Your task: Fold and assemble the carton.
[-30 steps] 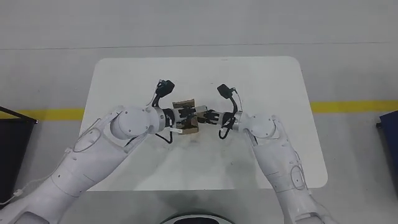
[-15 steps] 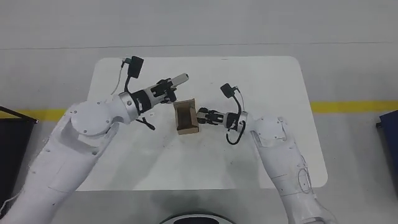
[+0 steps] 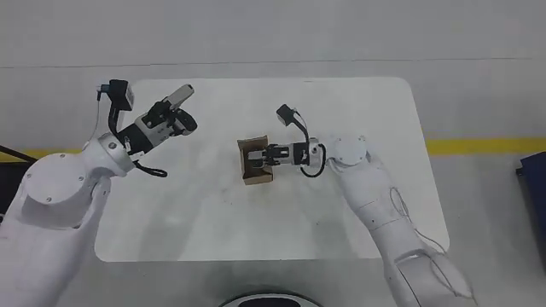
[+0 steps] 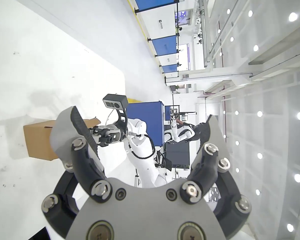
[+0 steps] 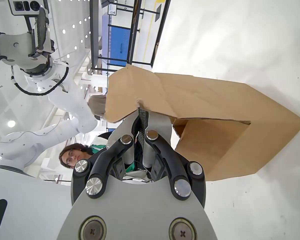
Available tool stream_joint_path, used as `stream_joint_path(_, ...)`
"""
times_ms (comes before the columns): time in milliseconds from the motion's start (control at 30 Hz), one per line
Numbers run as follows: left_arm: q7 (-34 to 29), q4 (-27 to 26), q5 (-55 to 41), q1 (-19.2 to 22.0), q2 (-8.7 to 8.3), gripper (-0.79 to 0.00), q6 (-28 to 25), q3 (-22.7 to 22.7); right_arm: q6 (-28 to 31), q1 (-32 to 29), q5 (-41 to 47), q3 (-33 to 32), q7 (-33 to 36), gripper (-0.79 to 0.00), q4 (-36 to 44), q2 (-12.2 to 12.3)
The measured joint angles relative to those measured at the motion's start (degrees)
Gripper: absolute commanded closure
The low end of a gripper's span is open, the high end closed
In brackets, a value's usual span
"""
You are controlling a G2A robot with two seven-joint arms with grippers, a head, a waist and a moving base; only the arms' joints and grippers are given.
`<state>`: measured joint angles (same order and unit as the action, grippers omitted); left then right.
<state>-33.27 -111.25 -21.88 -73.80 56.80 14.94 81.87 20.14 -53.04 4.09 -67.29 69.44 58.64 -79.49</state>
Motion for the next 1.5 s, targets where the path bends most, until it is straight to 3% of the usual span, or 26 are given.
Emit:
stream_joint_path(300, -0.15, 1.54, 0.06, 1.59, 0.36, -0.785, -0.11, -1.81, -0.06, 2.58, -1.07, 3.33, -1.47, 0.000, -2.57, -0.29)
stream_joint_path(667, -0.05, 2.24, 0.71, 2.15, 0.65, -0.785, -0.26, -2.88, -6.98, 2.72, -6.86, 6.14, -4.90, 0.000, 0.66, 0.09)
stream_joint_path(1100, -0.37, 2.57, 0.96, 2.51, 0.87, -0.785, -0.19, -3.21, -1.16, -1.72, -1.92, 4.46, -1.45, 0.000, 9.62, 1.61)
stream_joint_path(1267, -0.44, 2.57, 0.88, 2.37, 0.93, -0.785, -0.34, -3.02, -4.77, -0.34, -3.84, 7.40, -0.94, 0.000, 10.84, 1.40)
stream_joint_path(1500, -0.89, 2.85, 0.76, 2.18, 0.93, -0.785, -0.64, -2.25, -11.52, 3.95, -5.78, 11.63, -3.22, 0.000, 5.13, 0.39)
